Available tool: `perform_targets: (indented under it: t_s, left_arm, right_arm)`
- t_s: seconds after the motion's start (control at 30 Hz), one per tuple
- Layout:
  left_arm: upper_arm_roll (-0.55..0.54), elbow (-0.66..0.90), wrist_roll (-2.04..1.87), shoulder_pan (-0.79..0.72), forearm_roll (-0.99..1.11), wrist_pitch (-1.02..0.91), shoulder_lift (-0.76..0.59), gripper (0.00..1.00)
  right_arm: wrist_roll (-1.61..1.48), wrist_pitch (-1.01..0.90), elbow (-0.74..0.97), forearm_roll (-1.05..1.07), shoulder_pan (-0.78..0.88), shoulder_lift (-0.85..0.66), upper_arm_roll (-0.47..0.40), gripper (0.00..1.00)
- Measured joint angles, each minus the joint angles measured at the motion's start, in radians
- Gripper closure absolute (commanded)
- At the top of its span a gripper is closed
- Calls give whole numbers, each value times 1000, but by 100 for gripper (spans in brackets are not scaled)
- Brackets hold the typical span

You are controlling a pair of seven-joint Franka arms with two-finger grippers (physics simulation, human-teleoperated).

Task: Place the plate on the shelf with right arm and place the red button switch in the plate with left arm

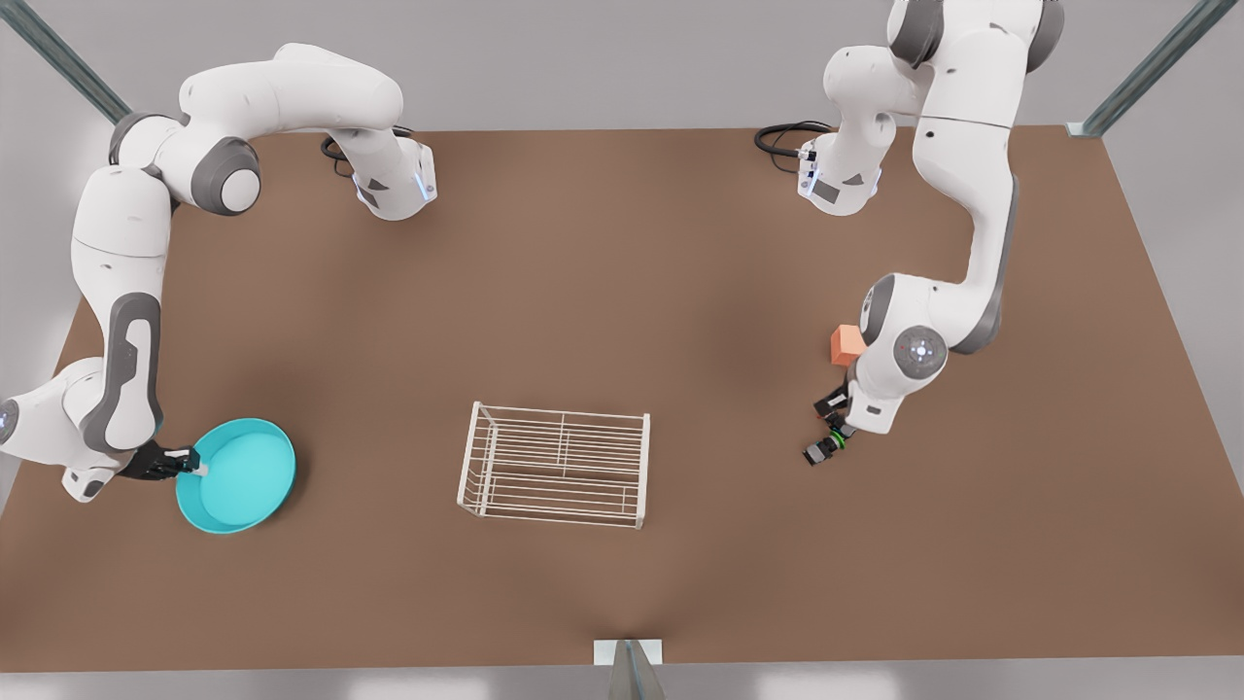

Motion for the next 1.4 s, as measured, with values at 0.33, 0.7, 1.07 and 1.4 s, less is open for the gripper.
perform_targets:
  t_s: [0.33, 0.7, 1.07, 1.4]
  left_arm:
    - [2, -6, -78, 2, 1, 96, 94, 0]
    - [2, -15, -121, 6, 1, 139, 180, 0]
    - [2, -30, -146, 18, -6, 186, 202, 0]
    - [2, -41, -171, 18, -25, 196, 201, 32]
  right_arm:
    - [-65, -77, 23, 69, -5, -33, 36, 79]
    - [-103, -379, 62, 252, -14, -113, 219, 79]
    - [59, -515, 123, 278, 62, -164, 482, 79]
    - [294, -357, 170, 276, 297, -152, 511, 79]
